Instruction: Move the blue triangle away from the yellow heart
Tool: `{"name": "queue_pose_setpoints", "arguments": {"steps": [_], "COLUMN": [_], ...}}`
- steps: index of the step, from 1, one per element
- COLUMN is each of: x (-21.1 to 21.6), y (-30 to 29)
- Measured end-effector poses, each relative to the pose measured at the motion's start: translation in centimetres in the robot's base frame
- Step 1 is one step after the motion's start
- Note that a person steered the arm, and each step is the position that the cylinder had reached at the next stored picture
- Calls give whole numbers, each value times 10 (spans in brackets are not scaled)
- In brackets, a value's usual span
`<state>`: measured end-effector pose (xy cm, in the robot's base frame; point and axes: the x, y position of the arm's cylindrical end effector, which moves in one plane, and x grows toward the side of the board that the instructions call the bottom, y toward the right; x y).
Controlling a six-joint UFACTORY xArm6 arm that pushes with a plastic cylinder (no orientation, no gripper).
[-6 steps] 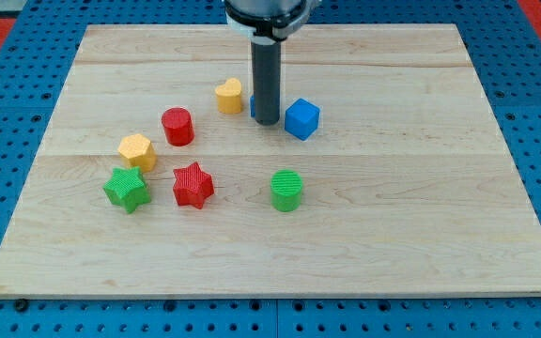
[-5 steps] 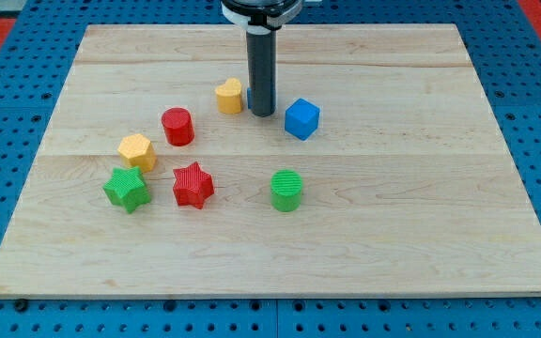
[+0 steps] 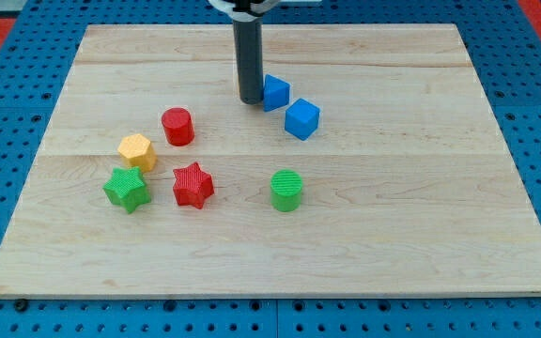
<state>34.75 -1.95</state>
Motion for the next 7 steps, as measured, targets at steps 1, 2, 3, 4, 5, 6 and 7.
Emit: {"name": "queue_pose_setpoints", "arguments": {"steps": [1,2,3,4,5,6,7], "x": [0,0,-3,-5,-13,-22,-29], "y": [15,35,63,91,117,138,161]}}
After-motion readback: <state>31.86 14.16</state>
